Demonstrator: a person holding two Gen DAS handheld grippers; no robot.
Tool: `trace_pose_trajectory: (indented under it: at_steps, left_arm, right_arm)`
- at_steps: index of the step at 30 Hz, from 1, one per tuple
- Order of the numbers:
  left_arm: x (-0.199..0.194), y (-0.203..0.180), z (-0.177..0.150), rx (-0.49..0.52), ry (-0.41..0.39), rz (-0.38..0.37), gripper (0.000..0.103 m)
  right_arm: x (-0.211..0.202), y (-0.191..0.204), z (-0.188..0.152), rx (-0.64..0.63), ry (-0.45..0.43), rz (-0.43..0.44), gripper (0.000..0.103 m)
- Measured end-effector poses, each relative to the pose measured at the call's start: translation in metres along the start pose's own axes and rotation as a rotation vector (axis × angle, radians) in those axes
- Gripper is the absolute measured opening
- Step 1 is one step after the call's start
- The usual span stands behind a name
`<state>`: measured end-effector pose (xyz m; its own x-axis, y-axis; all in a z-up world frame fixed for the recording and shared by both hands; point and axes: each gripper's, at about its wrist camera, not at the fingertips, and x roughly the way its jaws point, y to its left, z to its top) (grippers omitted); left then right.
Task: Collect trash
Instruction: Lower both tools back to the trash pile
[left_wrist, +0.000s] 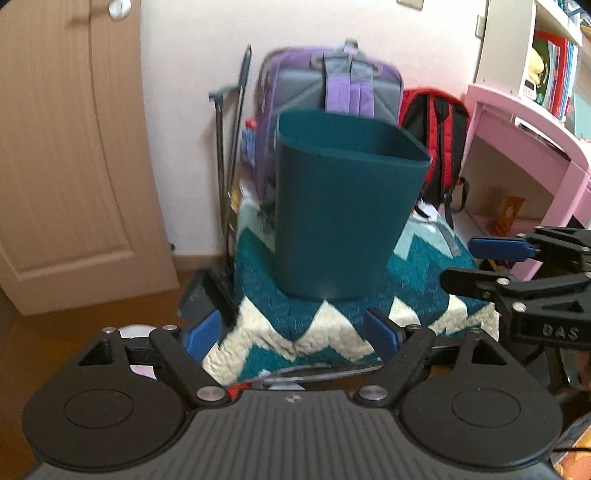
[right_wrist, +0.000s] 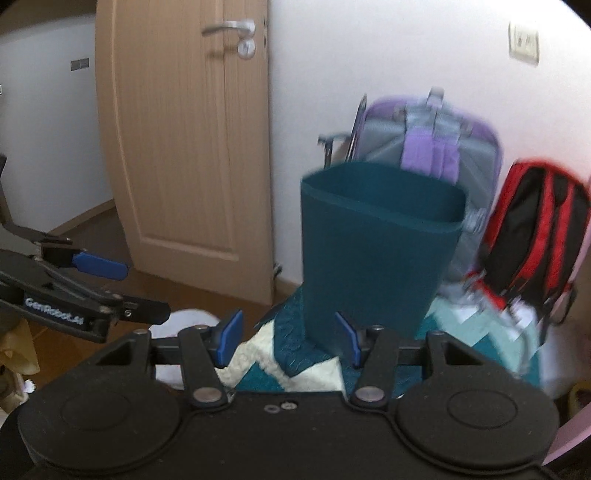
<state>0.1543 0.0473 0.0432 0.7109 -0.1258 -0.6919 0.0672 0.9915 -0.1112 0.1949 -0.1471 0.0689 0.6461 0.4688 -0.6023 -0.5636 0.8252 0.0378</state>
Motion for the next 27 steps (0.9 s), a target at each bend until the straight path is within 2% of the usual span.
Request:
trace_pose_trajectory:
  at_steps: [7, 15, 22, 27]
  left_arm:
    - [0.071, 0.049, -0.04, -0.051, 0.081, -0.029, 0.085]
    - [0.162, 0.123, -0.095, -0.118, 0.203, 0.044, 0.085]
    - [0.233, 0.176, -0.161, -0.105, 0.355, 0.101, 0.085]
    - [0.283, 0.195, -0.217, -0.104, 0.488, 0.085, 0.085]
  right_arm:
    - [0.085, 0.003, -0.038, 0.033, 0.115, 0.06, 0.054]
    - [0.198, 0.021, -0.105, 0.101, 0.315, 0.106, 0.054]
    - [0.28, 0.023, -0.169, 0.165, 0.456, 0.06, 0.054]
    - [0.33, 0.019, -0.215, 0.179, 0.542, 0.001, 0.054]
